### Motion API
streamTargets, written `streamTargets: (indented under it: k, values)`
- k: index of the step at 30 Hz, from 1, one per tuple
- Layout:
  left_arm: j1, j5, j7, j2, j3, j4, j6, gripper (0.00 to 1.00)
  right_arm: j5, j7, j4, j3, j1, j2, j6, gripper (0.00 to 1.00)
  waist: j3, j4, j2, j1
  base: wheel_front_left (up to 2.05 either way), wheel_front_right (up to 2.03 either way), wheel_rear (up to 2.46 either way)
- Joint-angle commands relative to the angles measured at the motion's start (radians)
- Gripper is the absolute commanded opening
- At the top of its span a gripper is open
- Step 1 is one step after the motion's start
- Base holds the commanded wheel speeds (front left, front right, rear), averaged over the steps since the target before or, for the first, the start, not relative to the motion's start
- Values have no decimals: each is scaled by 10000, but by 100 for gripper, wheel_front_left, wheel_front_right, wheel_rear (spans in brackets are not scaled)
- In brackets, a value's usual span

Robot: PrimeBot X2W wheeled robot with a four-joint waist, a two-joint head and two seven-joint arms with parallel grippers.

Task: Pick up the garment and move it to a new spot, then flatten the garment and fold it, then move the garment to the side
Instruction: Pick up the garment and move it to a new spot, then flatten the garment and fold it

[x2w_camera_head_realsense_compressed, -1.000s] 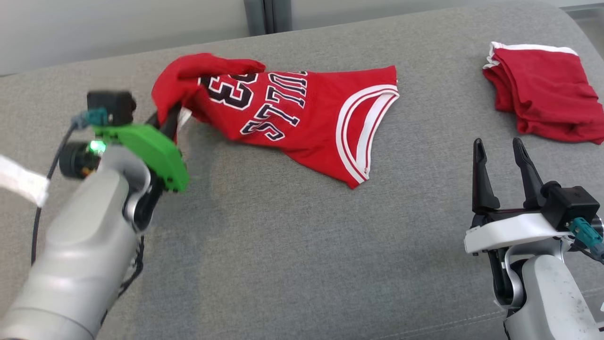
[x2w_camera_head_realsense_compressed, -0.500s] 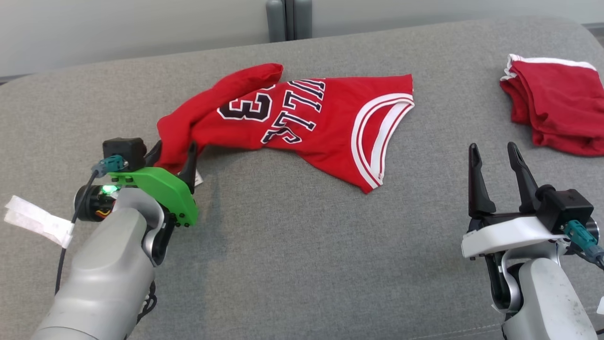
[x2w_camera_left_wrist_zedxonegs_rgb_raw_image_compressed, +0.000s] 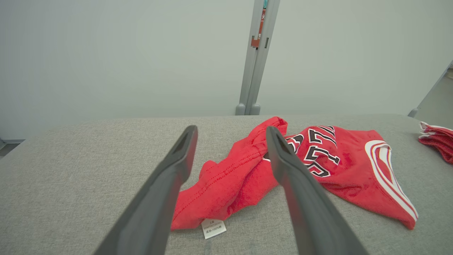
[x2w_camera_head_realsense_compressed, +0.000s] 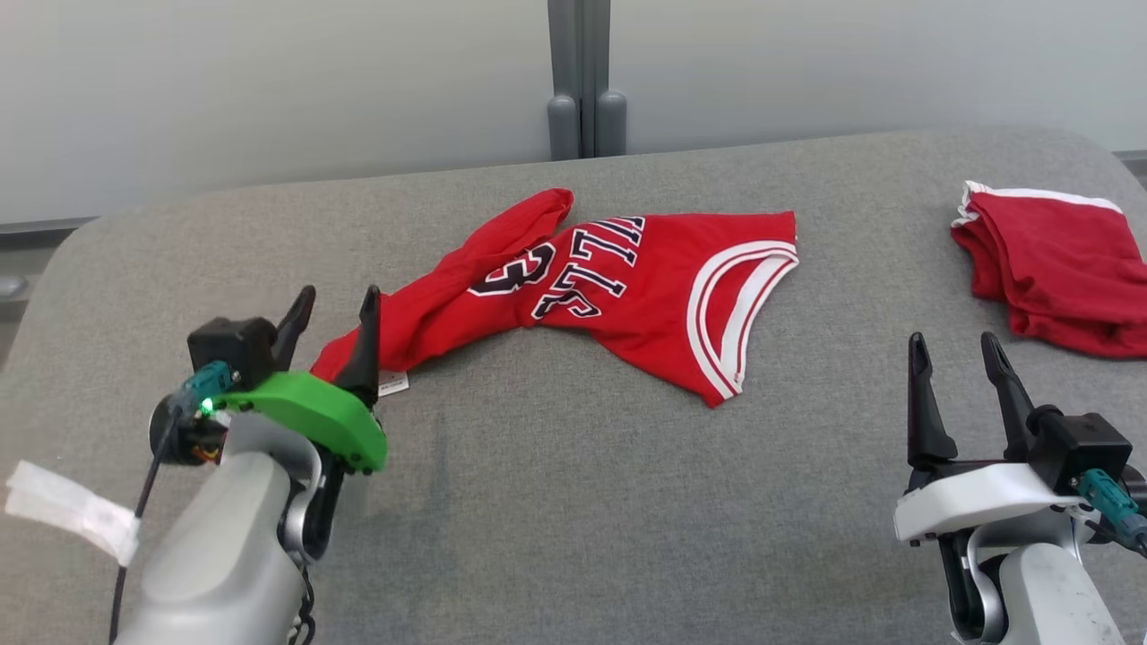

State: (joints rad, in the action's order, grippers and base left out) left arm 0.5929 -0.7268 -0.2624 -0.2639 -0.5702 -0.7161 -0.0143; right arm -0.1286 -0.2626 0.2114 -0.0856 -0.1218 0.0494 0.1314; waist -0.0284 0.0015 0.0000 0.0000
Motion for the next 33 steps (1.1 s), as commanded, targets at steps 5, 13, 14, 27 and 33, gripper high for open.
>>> streamTargets:
  k: [5, 13, 14, 27, 33]
  values:
    - [-2053, 995, -27, 399, 1064, 1906, 520, 100, 4, -30, -62, -5, 437, 22, -15, 100, 318, 352, 0, 0, 0, 0, 0]
    - [-4058, 2264, -19, 1107, 2147, 3440, 804, 100, -253, -28, -16, 195, 819, 20, -15, 100, 322, 524, 0, 0, 0, 0, 0]
    - [-4186, 2358, -19, 1177, 2247, 3513, 853, 100, -297, -28, 2, 261, 842, 20, -15, 100, 325, 537, 0, 0, 0, 0, 0]
    - [-5084, 3395, -18, 1712, 3091, 3931, 655, 100, -629, -29, 143, 663, 1005, 25, -15, 100, 321, 523, 0, 0, 0, 0, 0]
    - [-5127, 3561, -19, 1822, 3281, 3886, 563, 100, -484, -30, 192, 685, 982, 24, -15, 100, 317, 549, 0, 0, 0, 0, 0]
